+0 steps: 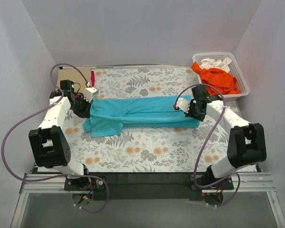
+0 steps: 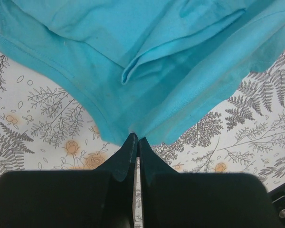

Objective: Fold and stack the t-shirts
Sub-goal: Fold the tshirt

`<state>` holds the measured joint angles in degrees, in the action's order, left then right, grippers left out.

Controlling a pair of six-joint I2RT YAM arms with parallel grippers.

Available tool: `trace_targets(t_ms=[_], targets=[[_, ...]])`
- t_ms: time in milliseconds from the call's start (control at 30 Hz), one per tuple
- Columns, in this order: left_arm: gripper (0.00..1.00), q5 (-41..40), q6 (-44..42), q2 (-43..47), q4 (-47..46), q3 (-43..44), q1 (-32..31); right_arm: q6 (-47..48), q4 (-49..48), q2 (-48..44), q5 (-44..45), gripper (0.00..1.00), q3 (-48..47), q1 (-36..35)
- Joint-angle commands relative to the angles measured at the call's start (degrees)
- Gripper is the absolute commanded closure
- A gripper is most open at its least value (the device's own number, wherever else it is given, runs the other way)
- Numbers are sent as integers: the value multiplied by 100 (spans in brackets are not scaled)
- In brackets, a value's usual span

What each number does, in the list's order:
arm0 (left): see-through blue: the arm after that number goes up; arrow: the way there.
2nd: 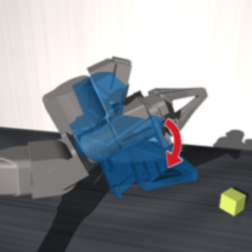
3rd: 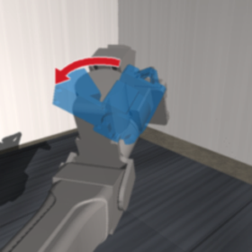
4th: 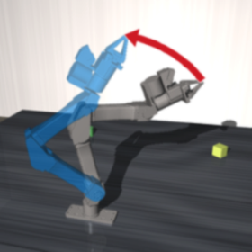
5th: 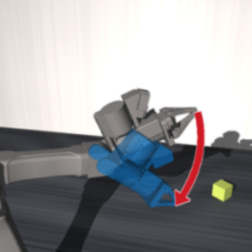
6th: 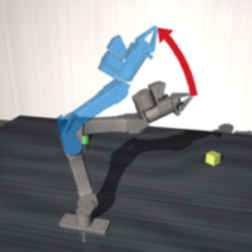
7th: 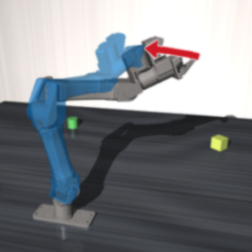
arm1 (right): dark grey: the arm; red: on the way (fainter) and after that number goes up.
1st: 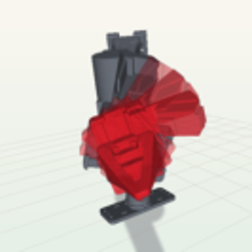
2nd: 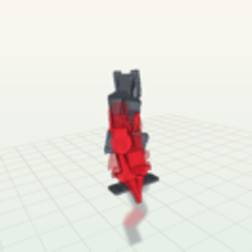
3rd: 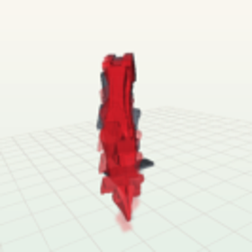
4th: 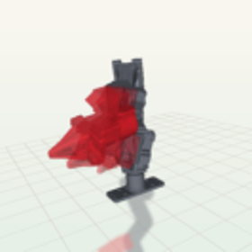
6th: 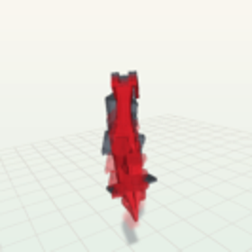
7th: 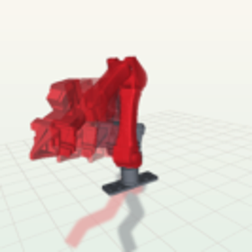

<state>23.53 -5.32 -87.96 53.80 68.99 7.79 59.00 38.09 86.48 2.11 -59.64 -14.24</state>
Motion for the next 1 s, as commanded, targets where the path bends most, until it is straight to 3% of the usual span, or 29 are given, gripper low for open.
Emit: trace_targets(t_ms=[0, 300, 333, 400, 433, 467, 533, 667, 733, 833, 967], targets=[[100, 90, 215, -247, -212, 395, 47, 278, 129, 412, -97, 99, -539, 70], [100, -41, 680, -1117, -633, 642, 47, 323, 94, 1467, -62, 98, -1286, 114], [100, -120, 690, -1196, -669, 651, 47, 314, 94, 1538, -35, 87, -1331, 106], [90, -156, 769, -1354, -669, 738, 47, 244, 50, 1679, 17, 71, -1445, 106], [81, -86, 770, -1364, -617, 791, 47, 191, 41, 1714, 87, 53, -1506, 114], [78, -42, 778, -1338, -556, 870, 47, 138, 50, 1723, 105, 47, -1585, 123], [72, 116, 778, -1146, -459, 932, 47, -37, 67, 1662, 106, 43, -1822, 132], [67, 337, 655, -653, -99, 932, -40, -266, 146, 1311, -87, 42, -1990, 158], [67, 293, 568, -416, 25, 678, -189, -363, 295, 1135, -167, 49, -1964, 158], [66, 38, 559, 147, -27, -7, -637, -661, 488, 1012, -482, 56, -1850, 176], [66, -252, 873, 648, -334, -781, -1401, -1013, 577, 915, -641, 58, -1595, 193]])
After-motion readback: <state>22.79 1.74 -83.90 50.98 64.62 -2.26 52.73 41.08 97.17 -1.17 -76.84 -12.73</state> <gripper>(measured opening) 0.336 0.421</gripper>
